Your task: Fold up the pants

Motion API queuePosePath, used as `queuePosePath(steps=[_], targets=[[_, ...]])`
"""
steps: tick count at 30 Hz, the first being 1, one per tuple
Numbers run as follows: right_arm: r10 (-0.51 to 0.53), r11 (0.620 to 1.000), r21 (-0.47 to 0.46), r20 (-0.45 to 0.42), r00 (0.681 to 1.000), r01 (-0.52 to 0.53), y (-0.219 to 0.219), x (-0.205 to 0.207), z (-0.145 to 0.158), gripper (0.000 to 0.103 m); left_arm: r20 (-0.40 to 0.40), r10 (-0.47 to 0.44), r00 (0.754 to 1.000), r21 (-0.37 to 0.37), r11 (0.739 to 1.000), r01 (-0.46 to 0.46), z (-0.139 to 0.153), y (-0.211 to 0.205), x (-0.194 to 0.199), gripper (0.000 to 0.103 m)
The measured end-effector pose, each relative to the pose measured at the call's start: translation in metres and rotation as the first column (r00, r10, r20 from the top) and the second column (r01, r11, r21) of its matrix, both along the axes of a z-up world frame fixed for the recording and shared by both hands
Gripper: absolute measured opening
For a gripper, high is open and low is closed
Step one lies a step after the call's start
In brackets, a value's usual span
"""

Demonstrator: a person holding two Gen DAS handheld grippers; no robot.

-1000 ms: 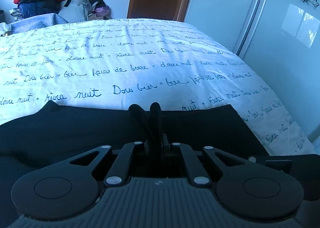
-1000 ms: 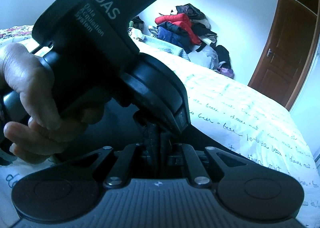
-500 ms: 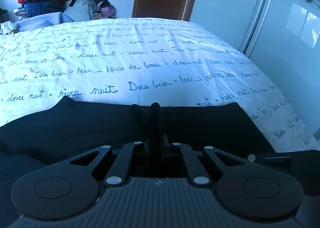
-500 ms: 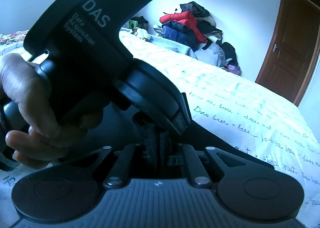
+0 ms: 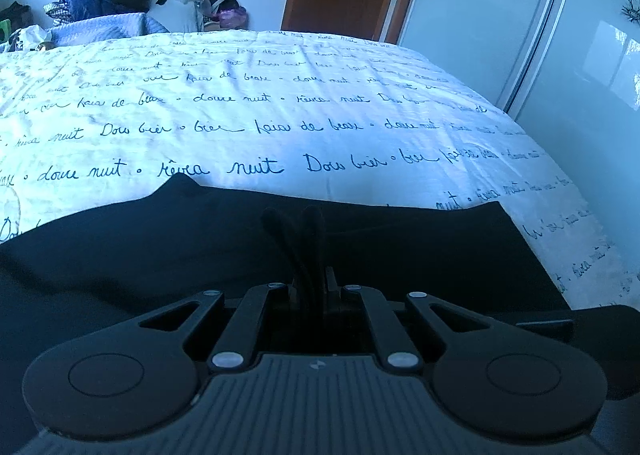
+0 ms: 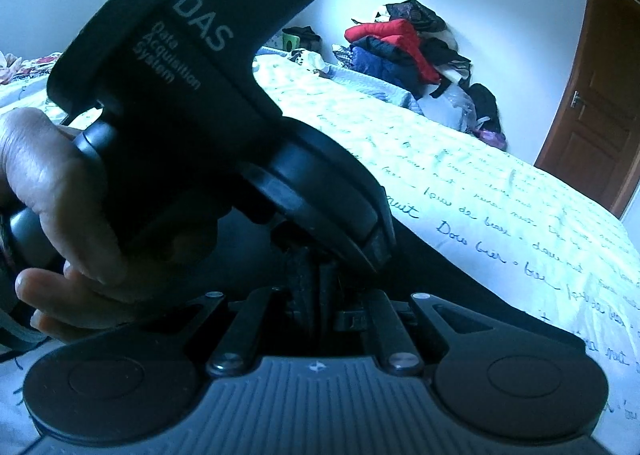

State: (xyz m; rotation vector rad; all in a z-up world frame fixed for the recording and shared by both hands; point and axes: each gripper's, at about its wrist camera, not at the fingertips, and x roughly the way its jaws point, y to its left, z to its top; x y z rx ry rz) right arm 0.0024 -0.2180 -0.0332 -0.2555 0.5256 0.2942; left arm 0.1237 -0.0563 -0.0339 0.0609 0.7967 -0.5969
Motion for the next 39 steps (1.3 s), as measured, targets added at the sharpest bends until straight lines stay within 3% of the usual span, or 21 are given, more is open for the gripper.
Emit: queuePosePath(steps=[7,14,19,22,27,31,35,39], targets=[[-0.01,1.0,0.011,0.007,1.0,0.01,-0.006,0.011,0.002,0.008,0.024,-0.001,1.0,0.009,1.0,0.001,0.003,0.001,0.009,0.012],[-0.013,0.999,0.047,-0.041,0.999,0.015,-0.011,0.023,-0.005,0.008,-0.017,0.013,1.0,0.002,1.0,-0.013,-0.003,0.006,0.018,0.014],[-0.014,1.0,0.018,-0.045,0.999,0.015,-0.013,0.016,-0.003,0.011,-0.004,0.037,0.999,0.009,0.999,-0.037,-0.002,0.009,0.021,0.023],[-0.011,1.0,0.004,-0.052,0.999,0.011,-0.014,0.008,-0.001,0.018,-0.018,0.041,0.999,-0.002,0.999,-0.041,-0.001,0.012,0.024,0.023],[0.049,0.999,0.024,-0.057,0.997,-0.048,-0.018,-0.011,0.007,0.045,-0.001,0.06,0.998,0.01,0.998,-0.06,-0.001,0.017,0.025,0.034],[0.166,0.98,0.115,-0.041,0.985,-0.16,-0.029,-0.032,0.026,0.045,0.03,0.104,0.994,0.016,0.994,-0.104,0.004,0.03,0.025,0.035],[0.068,0.983,0.171,-0.017,0.998,-0.064,-0.044,-0.027,0.032,0.045,0.016,0.161,0.987,0.013,0.987,-0.161,0.006,0.044,0.031,0.035],[0.007,0.99,0.142,-0.091,0.996,0.006,-0.041,-0.008,0.012,0.045,0.044,0.167,0.985,0.098,0.98,-0.171,0.001,0.041,0.028,0.035]])
